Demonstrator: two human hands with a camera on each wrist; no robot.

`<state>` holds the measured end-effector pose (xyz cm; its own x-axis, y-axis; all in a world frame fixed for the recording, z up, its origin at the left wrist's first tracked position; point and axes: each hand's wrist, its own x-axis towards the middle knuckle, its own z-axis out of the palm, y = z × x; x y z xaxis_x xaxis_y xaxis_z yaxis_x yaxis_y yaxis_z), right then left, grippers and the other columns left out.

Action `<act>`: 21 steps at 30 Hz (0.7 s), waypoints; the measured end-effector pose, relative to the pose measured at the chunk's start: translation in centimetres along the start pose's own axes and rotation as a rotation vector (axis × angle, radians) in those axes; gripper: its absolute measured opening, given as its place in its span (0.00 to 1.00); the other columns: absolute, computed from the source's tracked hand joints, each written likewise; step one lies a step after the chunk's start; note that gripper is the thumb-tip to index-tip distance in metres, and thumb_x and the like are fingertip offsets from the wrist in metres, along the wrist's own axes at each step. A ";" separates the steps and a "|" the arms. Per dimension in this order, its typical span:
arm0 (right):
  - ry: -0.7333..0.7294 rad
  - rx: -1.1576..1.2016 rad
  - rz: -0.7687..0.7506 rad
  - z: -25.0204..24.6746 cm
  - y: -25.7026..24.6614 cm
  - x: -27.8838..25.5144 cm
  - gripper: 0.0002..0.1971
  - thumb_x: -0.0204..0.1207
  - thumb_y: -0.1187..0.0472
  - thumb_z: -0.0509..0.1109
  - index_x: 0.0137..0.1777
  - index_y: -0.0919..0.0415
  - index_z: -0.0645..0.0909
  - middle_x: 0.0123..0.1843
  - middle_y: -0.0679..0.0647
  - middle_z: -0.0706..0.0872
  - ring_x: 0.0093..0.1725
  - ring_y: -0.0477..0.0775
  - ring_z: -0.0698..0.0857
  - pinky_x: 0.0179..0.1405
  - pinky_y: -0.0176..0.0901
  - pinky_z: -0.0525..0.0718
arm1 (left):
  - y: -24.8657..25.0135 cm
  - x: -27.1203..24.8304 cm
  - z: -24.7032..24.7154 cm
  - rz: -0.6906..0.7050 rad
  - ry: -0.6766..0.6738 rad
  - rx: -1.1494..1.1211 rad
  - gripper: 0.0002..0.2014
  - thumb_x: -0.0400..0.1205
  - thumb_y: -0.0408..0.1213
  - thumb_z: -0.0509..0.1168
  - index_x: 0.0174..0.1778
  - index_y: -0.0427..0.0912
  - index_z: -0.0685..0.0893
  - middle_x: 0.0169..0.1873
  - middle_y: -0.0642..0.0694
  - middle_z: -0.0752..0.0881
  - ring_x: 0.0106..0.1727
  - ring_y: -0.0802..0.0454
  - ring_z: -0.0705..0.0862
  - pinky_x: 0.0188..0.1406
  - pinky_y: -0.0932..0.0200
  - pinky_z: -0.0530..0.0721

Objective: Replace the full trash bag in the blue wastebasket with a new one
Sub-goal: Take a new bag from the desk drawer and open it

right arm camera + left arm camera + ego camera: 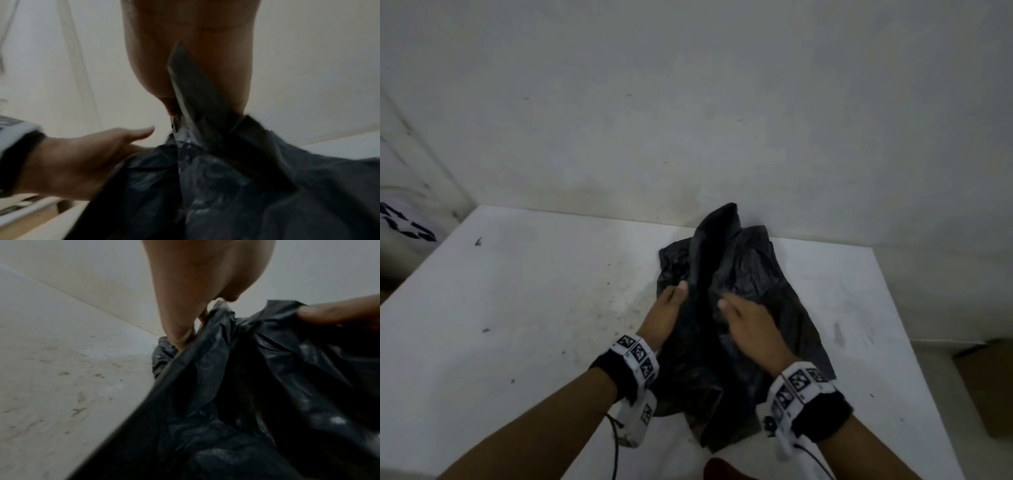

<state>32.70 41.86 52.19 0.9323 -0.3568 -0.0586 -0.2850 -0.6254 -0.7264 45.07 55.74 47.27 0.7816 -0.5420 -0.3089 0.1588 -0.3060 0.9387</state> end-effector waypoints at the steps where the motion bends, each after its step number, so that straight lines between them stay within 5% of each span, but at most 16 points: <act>1: -0.099 0.047 -0.038 1.1 -1.2 0.0 0.12 0.86 0.53 0.58 0.54 0.48 0.85 0.52 0.52 0.89 0.52 0.53 0.86 0.53 0.44 0.79 | 0.3 -0.1 0.3 -0.039 -0.058 -0.104 0.23 0.79 0.62 0.62 0.59 0.47 0.83 0.56 0.49 0.87 0.59 0.51 0.85 0.62 0.53 0.79; 4: -0.368 0.091 -0.068 4.0 -2.8 0.3 0.11 0.83 0.52 0.62 0.45 0.53 0.84 0.47 0.52 0.89 0.47 0.50 0.86 0.53 0.51 0.84 | 1.0 -1.1 -0.2 -0.063 -0.089 -0.074 0.23 0.78 0.52 0.69 0.66 0.45 0.81 0.59 0.47 0.88 0.58 0.51 0.87 0.61 0.53 0.84; 7: -0.385 0.203 -0.061 4.6 -2.2 0.6 0.16 0.83 0.50 0.65 0.66 0.53 0.84 0.66 0.44 0.85 0.64 0.38 0.81 0.66 0.25 0.74 | 0.2 -1.3 -2.8 -0.093 0.105 -0.012 0.16 0.84 0.42 0.65 0.63 0.37 0.83 0.56 0.41 0.88 0.51 0.48 0.86 0.52 0.55 0.82; 9: -0.357 0.155 0.009 4.0 -0.9 0.9 0.19 0.83 0.49 0.64 0.71 0.53 0.81 0.71 0.44 0.82 0.69 0.38 0.77 0.66 0.21 0.69 | -1.0 -1.2 -5.3 -0.154 0.295 0.068 0.17 0.85 0.43 0.63 0.59 0.32 0.84 0.53 0.35 0.87 0.51 0.43 0.85 0.48 0.56 0.79; 12: -0.395 -0.112 0.096 4.0 2.6 1.3 0.24 0.82 0.44 0.62 0.77 0.49 0.73 0.78 0.48 0.75 0.78 0.51 0.72 0.76 0.40 0.68 | -2.7 -1.2 -9.3 -0.318 0.546 0.221 0.21 0.83 0.46 0.64 0.60 0.29 0.81 0.58 0.28 0.85 0.59 0.33 0.83 0.55 0.49 0.79; 15: -0.557 -0.408 0.228 4.3 5.2 0.9 0.32 0.81 0.36 0.56 0.84 0.40 0.54 0.87 0.48 0.52 0.85 0.66 0.54 0.81 0.61 0.59 | -3.6 -1.8 -11.8 -0.366 0.679 0.310 0.28 0.81 0.43 0.68 0.71 0.30 0.69 0.69 0.27 0.73 0.67 0.30 0.76 0.63 0.42 0.77; 18: -0.589 -0.518 0.283 4.7 6.5 0.0 0.37 0.79 0.33 0.54 0.83 0.35 0.39 0.87 0.46 0.35 0.83 0.74 0.49 0.79 0.69 0.58 | -3.9 -2.2 -12.1 -0.059 0.750 0.614 0.34 0.79 0.42 0.69 0.78 0.35 0.64 0.76 0.31 0.66 0.74 0.31 0.69 0.70 0.36 0.72; 21: -0.543 -0.608 0.279 5.4 6.8 -0.5 0.38 0.79 0.32 0.52 0.83 0.35 0.35 0.87 0.47 0.34 0.82 0.75 0.55 0.78 0.72 0.58 | -4.0 -2.2 -10.5 0.414 0.576 0.832 0.28 0.81 0.49 0.61 0.75 0.38 0.72 0.75 0.36 0.72 0.77 0.36 0.68 0.74 0.40 0.71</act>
<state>31.44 41.51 43.60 0.7437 -0.2685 -0.6123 -0.4444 -0.8828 -0.1526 49.03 66.42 45.80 0.8799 -0.3438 0.3279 -0.4695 -0.7349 0.4894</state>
